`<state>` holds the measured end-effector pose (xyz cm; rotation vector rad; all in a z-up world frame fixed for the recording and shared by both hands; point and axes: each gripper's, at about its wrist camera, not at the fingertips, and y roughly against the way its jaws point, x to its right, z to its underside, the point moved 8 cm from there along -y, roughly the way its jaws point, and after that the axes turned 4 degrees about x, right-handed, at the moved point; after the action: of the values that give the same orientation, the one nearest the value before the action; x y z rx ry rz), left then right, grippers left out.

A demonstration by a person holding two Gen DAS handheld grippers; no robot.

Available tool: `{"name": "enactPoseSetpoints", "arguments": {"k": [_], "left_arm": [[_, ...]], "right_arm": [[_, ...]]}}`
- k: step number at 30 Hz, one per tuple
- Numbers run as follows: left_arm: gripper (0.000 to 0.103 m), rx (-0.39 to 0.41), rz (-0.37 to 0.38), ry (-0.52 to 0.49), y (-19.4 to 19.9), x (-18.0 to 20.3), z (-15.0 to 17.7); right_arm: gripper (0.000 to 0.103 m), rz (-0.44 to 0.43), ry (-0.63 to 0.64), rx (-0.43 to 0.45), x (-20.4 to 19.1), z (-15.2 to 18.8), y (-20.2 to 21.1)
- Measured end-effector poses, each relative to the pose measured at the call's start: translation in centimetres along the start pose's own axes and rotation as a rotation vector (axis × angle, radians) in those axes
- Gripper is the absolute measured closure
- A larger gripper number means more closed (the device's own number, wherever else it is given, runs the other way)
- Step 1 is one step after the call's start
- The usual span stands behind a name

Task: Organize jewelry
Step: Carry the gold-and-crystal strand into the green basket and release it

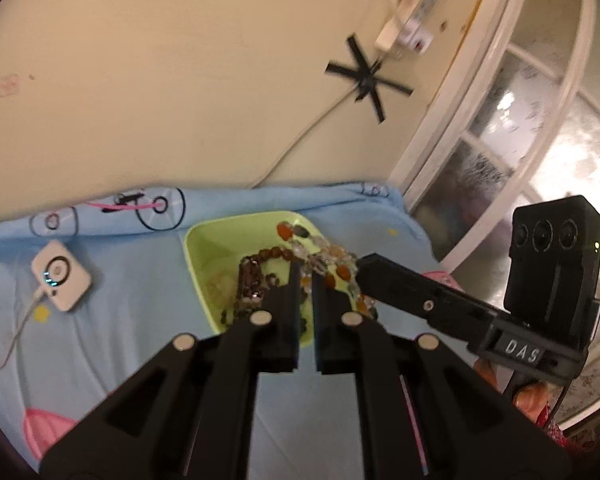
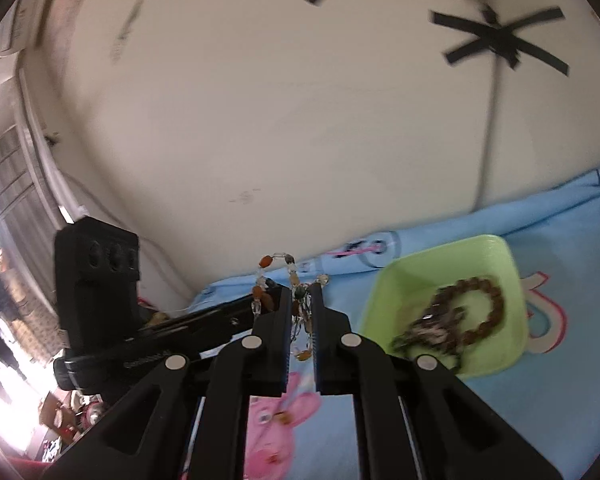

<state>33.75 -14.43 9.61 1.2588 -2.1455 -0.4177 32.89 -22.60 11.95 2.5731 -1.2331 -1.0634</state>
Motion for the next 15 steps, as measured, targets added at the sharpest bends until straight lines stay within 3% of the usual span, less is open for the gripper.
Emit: {"name": "enactPoseSetpoints", "arguments": {"k": [7,10,12,15], "left_arm": [[0.098,-0.106,-0.055,-0.006,-8.3,-0.6,0.4],[0.089,-0.202,-0.138,-0.01,-11.8,-1.8,1.7],[0.089,-0.235,-0.154,0.024,-12.4,-2.7,2.5],[0.088,-0.2,-0.145,0.028,-10.1,-2.8,2.7]], "right_arm": [[0.103,0.118,-0.024,0.018,6.6,0.4,-2.4],[0.103,0.205,-0.006,-0.004,9.3,0.5,-3.7],[0.095,0.254,-0.01,0.004,10.5,0.6,-3.5],[0.091,0.218,-0.043,0.05,10.1,0.8,-1.6]]}}
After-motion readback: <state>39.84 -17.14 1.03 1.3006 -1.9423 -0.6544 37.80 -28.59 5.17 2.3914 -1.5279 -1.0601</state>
